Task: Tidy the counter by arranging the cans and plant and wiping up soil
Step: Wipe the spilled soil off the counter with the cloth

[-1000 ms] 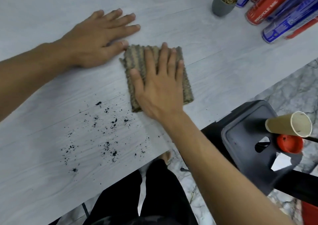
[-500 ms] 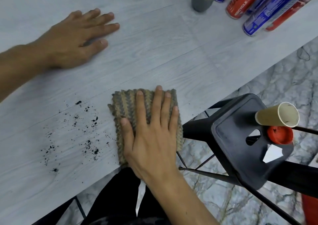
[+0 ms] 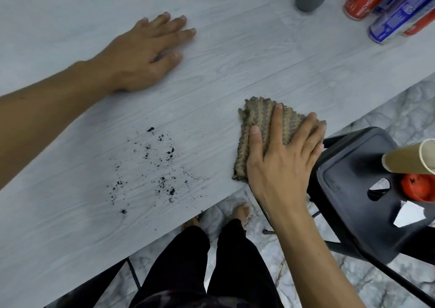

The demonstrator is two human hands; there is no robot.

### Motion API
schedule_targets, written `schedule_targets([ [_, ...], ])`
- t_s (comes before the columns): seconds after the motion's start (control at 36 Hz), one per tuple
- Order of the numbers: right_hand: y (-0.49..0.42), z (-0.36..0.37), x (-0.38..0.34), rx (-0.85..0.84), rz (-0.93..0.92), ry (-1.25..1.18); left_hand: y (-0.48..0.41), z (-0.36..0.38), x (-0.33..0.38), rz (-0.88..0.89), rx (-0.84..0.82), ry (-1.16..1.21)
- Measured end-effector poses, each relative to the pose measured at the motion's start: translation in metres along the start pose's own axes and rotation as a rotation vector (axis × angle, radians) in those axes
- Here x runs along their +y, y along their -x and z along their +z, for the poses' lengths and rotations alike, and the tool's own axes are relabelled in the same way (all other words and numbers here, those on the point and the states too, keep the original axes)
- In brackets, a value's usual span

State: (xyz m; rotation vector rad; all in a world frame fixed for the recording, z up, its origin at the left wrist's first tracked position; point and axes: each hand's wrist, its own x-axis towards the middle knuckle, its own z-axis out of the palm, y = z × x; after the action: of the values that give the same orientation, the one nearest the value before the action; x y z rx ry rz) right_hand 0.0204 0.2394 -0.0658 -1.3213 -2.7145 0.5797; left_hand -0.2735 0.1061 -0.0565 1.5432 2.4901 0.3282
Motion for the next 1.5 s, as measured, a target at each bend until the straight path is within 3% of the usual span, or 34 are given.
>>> schedule_targets([
  [0.25,-0.014,0.004,-0.006,-0.011,-0.044,0.053,0.039,-0.002,-0.017,-0.014,-0.016,0.031],
  [0.56,-0.029,0.019,-0.047,-0.039,-0.224,0.064,0.05,0.009,-0.033,0.018,-0.014,-0.038],
  [0.78,0.002,0.038,-0.082,-0.057,-0.374,0.019,0.05,0.008,-0.032,0.027,-0.012,-0.028],
  [1.06,0.04,0.041,-0.077,-0.089,-0.47,0.053,0.052,0.002,-0.02,0.008,-0.022,-0.041],
  [1.28,0.07,0.032,-0.055,-0.096,-0.46,0.083,0.055,0.002,-0.019,0.012,-0.038,-0.059],
  [1.5,0.077,0.022,-0.036,-0.103,-0.298,0.077,0.07,-0.002,-0.012,0.014,-0.018,0.005],
])
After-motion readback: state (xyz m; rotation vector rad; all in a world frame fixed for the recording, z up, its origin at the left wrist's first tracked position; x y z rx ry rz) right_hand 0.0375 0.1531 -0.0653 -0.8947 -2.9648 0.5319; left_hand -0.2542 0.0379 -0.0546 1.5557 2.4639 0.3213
